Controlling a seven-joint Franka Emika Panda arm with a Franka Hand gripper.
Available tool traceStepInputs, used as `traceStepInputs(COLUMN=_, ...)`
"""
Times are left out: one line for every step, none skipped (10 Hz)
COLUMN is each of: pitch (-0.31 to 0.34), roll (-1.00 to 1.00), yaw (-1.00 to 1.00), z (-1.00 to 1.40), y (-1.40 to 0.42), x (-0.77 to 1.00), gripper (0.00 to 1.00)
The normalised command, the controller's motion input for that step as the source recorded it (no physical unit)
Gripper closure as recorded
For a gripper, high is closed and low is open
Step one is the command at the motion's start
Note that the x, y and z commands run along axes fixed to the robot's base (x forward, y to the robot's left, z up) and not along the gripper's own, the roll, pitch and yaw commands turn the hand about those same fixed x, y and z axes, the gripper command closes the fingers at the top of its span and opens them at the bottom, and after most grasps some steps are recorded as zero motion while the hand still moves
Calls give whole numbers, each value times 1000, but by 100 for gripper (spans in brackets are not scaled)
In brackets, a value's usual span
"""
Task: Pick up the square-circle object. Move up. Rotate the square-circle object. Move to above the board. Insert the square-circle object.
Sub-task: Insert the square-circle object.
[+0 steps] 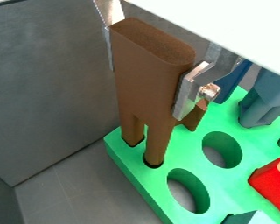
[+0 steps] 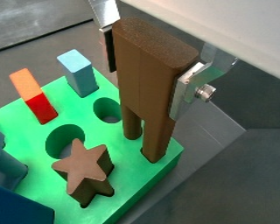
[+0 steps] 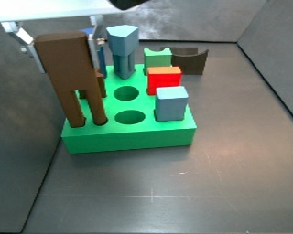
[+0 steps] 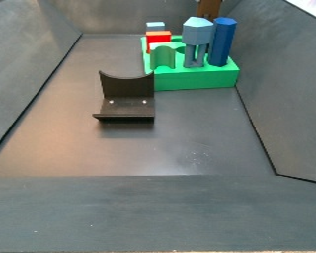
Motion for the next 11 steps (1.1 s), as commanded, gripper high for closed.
traceStepInputs(pitch=-127, roll=-160, yaw=-160, z=-294, y=0, x=0, gripper=100)
traceStepInputs(pitch=-130, roll=-147, yaw=-157, z=-331, y=-34, x=0, gripper=100)
traceStepInputs(pitch=-130, roll=-124, yaw=-163, z=-377, y=-66, x=0, gripper=100)
traceStepInputs(pitch=-107, roll=-63, yaw=-166, z=-431, y=-60, x=63, gripper=100)
traceStepInputs(pitch=-109, roll=-24, yaw=-143, z=-454, y=-34, x=23, gripper=100)
traceStepInputs(pitch=-116, roll=0, yaw=-83, z=-434, y=0, x=0, gripper=100)
traceStepInputs(pitch=-100, roll=0, yaw=0, z=-403, y=0, x=0, gripper=100)
traceStepInputs(pitch=-46, roll=56, yaw=0, z=-403, y=-17, x=20, gripper=100)
traceStepInputs(pitch=-27, roll=86, yaw=0, z=-429, y=-49, x=60, gripper=100)
traceStepInputs(pitch=0, roll=129, yaw=0, z=-431, y=-129, x=137, gripper=100)
traceStepInputs(pitch=0, roll=164, yaw=0, z=-540, y=-237, x=314, gripper=100)
